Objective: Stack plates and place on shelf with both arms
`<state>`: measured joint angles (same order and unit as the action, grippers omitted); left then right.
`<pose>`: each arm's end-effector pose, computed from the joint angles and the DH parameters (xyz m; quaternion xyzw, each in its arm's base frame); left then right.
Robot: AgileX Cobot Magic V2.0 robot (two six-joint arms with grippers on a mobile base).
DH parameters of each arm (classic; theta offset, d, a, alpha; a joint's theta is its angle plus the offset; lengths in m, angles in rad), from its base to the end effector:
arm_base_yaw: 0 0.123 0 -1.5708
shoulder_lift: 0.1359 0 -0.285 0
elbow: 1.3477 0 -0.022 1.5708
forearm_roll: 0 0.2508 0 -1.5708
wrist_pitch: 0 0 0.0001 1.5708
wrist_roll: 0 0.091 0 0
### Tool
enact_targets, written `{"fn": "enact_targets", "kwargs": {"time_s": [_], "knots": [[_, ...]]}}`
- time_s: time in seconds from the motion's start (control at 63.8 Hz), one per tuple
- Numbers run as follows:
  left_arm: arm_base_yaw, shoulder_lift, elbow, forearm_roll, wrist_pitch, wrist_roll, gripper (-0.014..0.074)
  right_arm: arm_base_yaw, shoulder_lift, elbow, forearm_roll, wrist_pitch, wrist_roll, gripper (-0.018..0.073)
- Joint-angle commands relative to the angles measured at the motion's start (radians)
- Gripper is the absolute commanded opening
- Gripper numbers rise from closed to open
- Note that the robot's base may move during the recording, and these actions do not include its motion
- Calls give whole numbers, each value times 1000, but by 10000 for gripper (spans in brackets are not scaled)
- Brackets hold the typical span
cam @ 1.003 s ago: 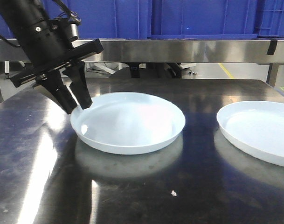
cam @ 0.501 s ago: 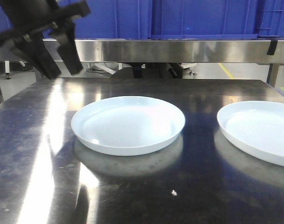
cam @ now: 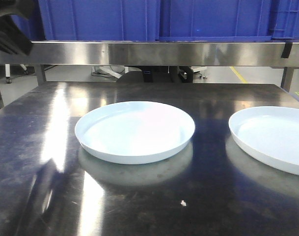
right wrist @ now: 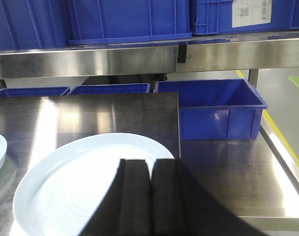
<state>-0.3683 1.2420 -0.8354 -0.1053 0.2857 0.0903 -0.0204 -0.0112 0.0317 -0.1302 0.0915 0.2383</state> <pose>0.2465 -0.0980 0.2931 0.1642 0.8699 -0.1005 0.4541 0.0569 -0.0023 0.1948 0.0503 0.7138 0.0266 0.6981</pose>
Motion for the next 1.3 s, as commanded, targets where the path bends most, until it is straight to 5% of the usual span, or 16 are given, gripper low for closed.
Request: {"fn": "enact_targets", "kwargs": {"time_s": [0.0, 0.172, 0.407, 0.674, 1.285], "knots": [[-5, -115, 60, 5, -237, -9, 80, -1, -12, -2, -8, -84, -6, 56], [63, -307, 218, -2, -410, -9, 80, -1, -12, -2, -8, -84, -6, 56], [176, -553, 381, 1, -443, -9, 80, -1, -12, -2, -8, -84, -6, 56], [181, -705, 417, 1, -436, -9, 80, -1, -12, -2, -8, -84, -6, 56], [181, -710, 417, 1, -454, -9, 80, -1, -12, -2, -8, -117, -6, 56]]}}
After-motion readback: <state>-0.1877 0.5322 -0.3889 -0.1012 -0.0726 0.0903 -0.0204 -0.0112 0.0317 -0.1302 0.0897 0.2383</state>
